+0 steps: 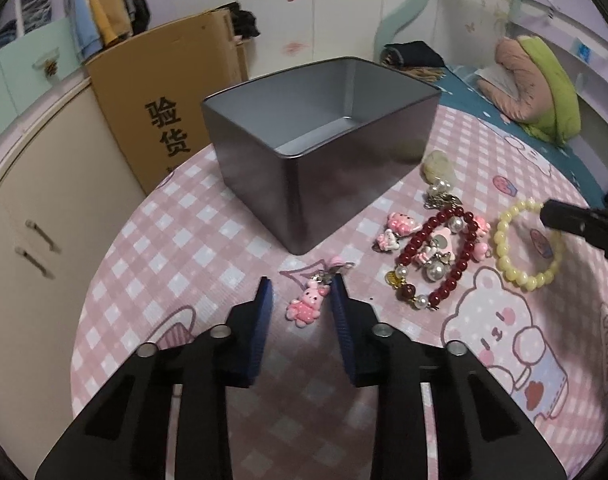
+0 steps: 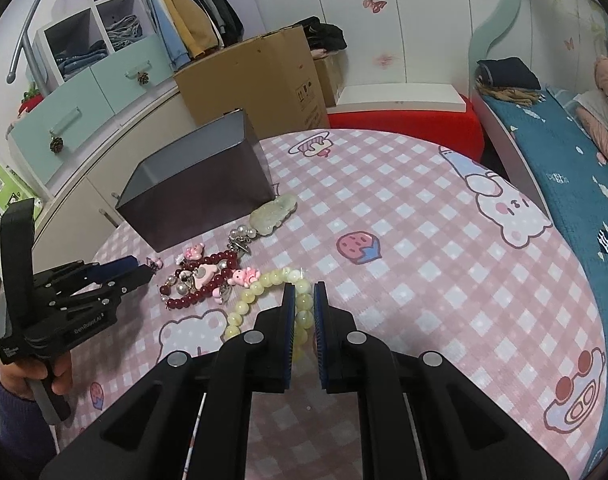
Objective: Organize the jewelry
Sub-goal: 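Grasp the pink bunny charm with the left gripper while the right gripper lifts the bracelet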
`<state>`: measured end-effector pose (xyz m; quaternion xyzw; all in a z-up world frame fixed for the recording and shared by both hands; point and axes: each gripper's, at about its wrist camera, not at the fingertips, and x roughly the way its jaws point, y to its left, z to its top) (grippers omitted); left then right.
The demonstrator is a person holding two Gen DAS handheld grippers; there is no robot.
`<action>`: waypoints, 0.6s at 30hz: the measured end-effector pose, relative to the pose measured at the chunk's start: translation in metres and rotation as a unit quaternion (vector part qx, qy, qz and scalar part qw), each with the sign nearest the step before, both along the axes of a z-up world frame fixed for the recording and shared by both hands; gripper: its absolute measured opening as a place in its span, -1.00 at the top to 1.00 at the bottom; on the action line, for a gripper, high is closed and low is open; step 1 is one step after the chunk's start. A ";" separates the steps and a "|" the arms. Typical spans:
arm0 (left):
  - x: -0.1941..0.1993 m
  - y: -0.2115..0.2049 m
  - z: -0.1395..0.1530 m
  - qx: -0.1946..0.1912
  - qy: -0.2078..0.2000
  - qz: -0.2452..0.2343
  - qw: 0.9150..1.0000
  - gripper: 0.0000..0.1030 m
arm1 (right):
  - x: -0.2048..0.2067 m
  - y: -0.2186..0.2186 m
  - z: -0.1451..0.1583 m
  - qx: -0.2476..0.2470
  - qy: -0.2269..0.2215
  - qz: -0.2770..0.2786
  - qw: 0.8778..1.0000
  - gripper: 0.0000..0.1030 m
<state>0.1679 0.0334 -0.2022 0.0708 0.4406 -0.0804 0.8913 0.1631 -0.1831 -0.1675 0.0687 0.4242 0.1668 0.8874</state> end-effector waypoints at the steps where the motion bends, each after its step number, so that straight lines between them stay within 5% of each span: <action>1: 0.000 -0.001 0.000 0.001 -0.003 -0.002 1.000 0.57 | 0.000 0.000 0.001 0.001 -0.001 0.000 1.000 0.82; 2: 0.000 -0.001 0.000 0.001 -0.004 -0.003 1.000 0.76 | -0.001 0.000 0.002 0.002 -0.003 -0.001 1.000 0.82; 10: -0.014 0.005 0.011 -0.065 -0.008 -0.024 0.998 0.75 | -0.003 0.008 0.024 -0.003 -0.028 0.004 1.000 0.82; 18: -0.034 0.003 0.073 -0.122 -0.061 -0.068 0.988 0.75 | 0.005 0.028 0.055 -0.018 -0.059 0.020 0.998 0.82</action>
